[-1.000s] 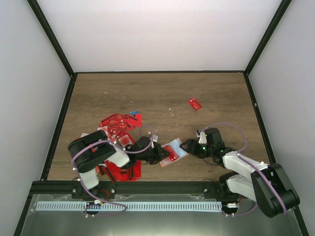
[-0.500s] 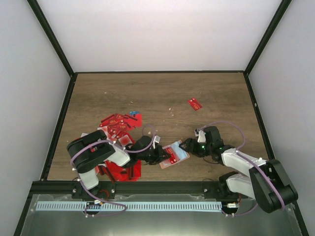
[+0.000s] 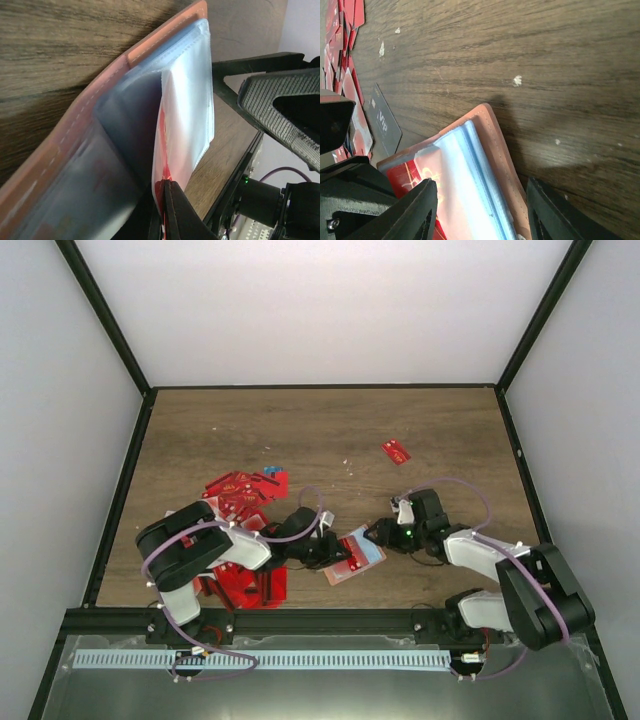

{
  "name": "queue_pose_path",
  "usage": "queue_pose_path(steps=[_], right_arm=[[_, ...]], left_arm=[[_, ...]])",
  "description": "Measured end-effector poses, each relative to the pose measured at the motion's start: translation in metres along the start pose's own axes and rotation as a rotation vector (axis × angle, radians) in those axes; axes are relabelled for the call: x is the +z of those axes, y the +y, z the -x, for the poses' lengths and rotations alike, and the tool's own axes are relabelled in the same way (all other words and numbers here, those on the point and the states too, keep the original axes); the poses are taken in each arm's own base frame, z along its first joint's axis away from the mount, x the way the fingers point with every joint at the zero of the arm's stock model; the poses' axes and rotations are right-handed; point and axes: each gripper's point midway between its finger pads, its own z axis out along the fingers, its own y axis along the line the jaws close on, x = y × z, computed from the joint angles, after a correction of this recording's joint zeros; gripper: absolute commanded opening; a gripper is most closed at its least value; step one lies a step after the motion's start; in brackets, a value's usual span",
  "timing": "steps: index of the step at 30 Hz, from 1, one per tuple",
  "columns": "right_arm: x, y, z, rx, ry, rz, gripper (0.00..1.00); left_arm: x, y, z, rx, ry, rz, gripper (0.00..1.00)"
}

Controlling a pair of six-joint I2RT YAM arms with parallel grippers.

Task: Put the credit cards into the card holder

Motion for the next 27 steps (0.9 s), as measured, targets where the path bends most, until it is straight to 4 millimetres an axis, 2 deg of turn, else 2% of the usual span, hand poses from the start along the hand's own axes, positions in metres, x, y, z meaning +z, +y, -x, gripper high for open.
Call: queue_pose_path(steps=[11,15,27], right_arm=[[0.006,0.001,0.003,-0.02,0.008,0.015,0.46],[0.005,0.001,0.003,-0.018,0.007,0.013,0.43],[0.0,-0.002,-0.007,0.051,-0.047,0.064,0.42]], left_arm=[[0.0,0.003,0.004,0.038,0.02,0.018,0.04],[-0.001,0.002,0.005,0.027,0.022,0.017,0.07],[0.006,0.001,0.009,-0.024,0.029,0.029,0.09]])
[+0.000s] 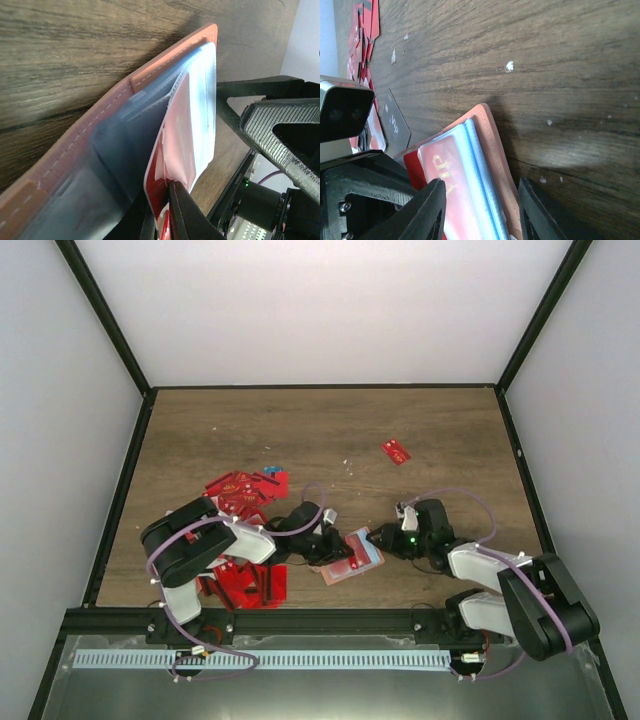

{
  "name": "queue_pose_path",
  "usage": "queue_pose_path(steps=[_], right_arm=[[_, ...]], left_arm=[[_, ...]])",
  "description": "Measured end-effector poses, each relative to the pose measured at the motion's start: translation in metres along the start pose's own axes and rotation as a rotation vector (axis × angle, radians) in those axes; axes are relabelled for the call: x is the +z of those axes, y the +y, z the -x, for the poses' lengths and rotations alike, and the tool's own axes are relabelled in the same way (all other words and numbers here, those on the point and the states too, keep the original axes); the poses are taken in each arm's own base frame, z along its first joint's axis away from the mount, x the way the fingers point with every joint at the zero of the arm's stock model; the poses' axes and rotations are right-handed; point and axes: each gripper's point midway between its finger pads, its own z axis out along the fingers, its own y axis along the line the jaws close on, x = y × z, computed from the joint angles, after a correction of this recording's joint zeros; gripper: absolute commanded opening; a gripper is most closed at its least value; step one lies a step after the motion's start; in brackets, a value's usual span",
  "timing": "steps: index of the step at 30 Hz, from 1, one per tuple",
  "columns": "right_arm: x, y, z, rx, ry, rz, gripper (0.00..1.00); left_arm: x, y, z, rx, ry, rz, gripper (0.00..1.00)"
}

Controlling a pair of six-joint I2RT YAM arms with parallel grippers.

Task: Put the credit cards into the card holder

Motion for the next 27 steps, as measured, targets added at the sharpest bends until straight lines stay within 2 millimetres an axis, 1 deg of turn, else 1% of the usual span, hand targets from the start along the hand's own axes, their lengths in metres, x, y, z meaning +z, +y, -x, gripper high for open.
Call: queue_pose_path(steps=[5,13,15,21,25,27], right_arm=[[-0.002,0.0,-0.004,0.036,-0.012,0.019,0.41],[0.002,0.004,-0.006,0.057,-0.005,0.035,0.4],[0.003,0.005,-0.006,0.058,-0.004,0.039,0.4],[0.004,0.006,-0.009,0.057,0.003,0.039,0.4],[0.003,0.007,-0.014,0.049,0.021,0.03,0.41],[0.002,0.007,-0.015,0.047,0.028,0.022,0.41]], left_arm=[[0.001,-0.001,0.001,0.013,0.012,0.023,0.1],[0.0,-0.001,-0.001,0.053,0.029,0.045,0.22],[0.0,-0.002,-0.001,0.06,0.032,0.045,0.26],[-0.004,-0.006,-0.001,0.101,0.034,0.063,0.44],[-0.011,-0.005,-0.001,0.128,0.026,0.1,0.59],[-0.016,-0.005,-0.001,0.14,0.02,0.117,0.65]])
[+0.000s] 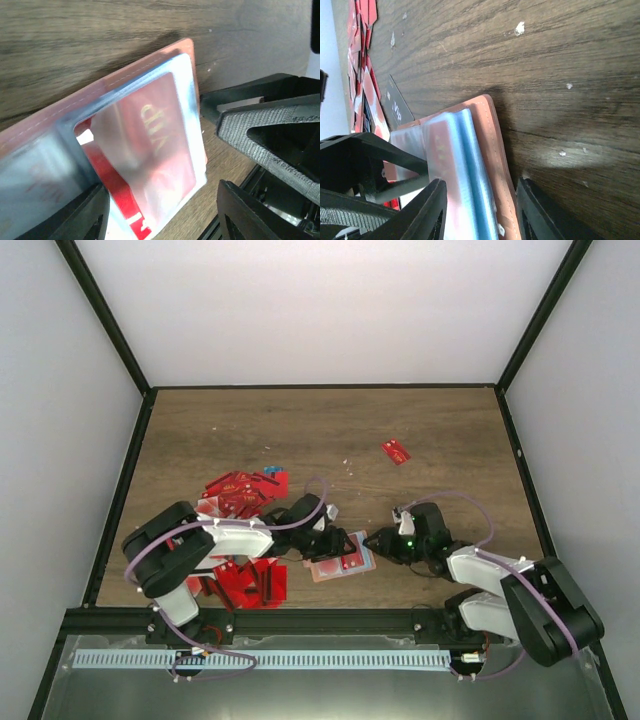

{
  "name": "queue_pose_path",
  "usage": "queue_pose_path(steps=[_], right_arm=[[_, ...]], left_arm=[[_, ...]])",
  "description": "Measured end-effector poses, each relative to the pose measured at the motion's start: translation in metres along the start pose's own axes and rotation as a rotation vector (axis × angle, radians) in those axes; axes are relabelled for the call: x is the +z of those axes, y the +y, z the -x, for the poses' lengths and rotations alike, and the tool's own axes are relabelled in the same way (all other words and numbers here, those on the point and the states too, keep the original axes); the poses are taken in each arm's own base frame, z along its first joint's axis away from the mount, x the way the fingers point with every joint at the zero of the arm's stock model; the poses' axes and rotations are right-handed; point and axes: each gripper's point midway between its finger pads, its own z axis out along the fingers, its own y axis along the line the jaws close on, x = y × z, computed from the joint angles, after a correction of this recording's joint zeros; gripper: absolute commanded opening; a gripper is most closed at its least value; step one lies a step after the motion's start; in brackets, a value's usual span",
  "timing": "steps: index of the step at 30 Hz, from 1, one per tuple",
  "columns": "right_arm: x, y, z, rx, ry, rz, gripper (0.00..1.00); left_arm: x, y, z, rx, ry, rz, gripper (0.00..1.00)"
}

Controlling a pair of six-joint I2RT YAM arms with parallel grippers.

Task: Put the credit cards into the card holder

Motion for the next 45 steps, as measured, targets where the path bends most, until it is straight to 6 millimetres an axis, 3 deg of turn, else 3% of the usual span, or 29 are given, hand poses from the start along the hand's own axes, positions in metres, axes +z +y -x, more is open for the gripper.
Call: queue_pose_path(steps=[4,12,22,26,30,34,45], right_arm=[[-0.002,-0.001,-0.001,-0.001,0.005,-0.019,0.41],[-0.005,0.001,0.001,-0.015,0.005,-0.042,0.42],[-0.016,0.024,0.016,-0.123,-0.028,-0.018,0.46],[-0.019,0.033,0.014,-0.156,-0.025,0.02,0.46],[-0.022,0.043,0.01,-0.169,-0.007,0.065,0.47],[-0.023,0.054,0.007,-0.177,0.008,0.127,0.48],[-0.012,0.064,-0.023,-0.164,0.099,0.195,0.48]], left_arm=[[-0.009,0.006,-0.003,0.015,0.001,0.048,0.73],[-0.023,0.016,-0.008,0.026,0.014,0.145,0.78],[-0.049,0.036,-0.017,0.028,0.013,0.276,0.73],[-0.064,0.038,-0.017,0.043,-0.012,0.315,0.59],[-0.078,0.04,-0.015,0.08,-0.041,0.352,0.25],[-0.081,0.045,-0.014,0.101,-0.048,0.38,0.04],[-0.066,0.062,-0.016,0.114,-0.018,0.411,0.04]])
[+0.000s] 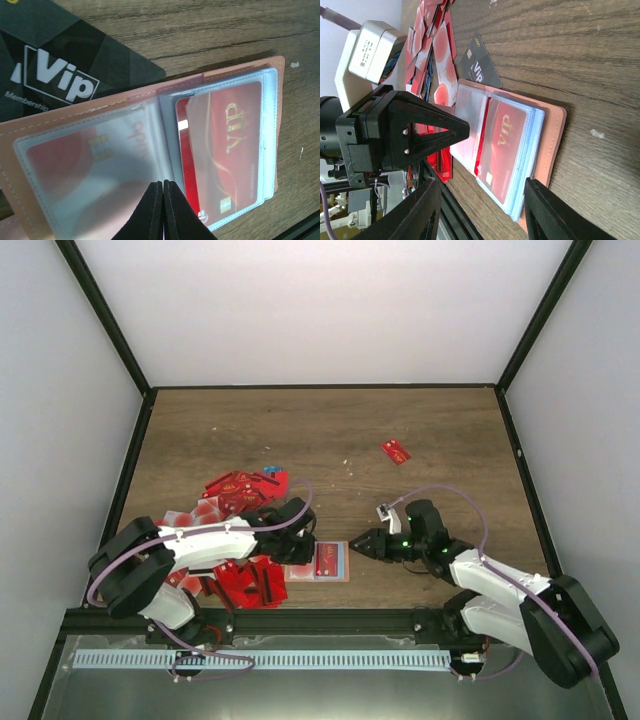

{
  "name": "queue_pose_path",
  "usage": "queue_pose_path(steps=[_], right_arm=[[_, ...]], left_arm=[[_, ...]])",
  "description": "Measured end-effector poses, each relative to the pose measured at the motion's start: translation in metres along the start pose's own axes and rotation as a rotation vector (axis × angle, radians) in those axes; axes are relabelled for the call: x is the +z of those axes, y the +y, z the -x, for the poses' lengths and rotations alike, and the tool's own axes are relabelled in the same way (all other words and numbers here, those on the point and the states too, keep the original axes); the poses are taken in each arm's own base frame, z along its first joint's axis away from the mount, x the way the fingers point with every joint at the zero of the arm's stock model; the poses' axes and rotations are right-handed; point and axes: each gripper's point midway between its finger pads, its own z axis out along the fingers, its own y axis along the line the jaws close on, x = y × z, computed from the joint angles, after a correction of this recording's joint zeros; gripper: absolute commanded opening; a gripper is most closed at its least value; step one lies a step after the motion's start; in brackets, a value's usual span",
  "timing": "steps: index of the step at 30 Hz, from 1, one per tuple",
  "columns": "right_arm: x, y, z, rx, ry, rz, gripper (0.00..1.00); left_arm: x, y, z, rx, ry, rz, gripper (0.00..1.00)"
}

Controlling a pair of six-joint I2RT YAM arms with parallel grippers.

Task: Put the credit cards into the card holder

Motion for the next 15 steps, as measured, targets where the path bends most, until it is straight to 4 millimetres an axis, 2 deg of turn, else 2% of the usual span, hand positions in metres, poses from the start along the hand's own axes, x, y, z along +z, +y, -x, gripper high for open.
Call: queue_pose_path(steps=[15], right_arm=[[0.0042,-0.0022,-0.0008,0.016,0.001,0.004,0.48]], left_arm=[[0.0106,-0.0072,-0.0008,0.018,0.022,-0.039,0.04]])
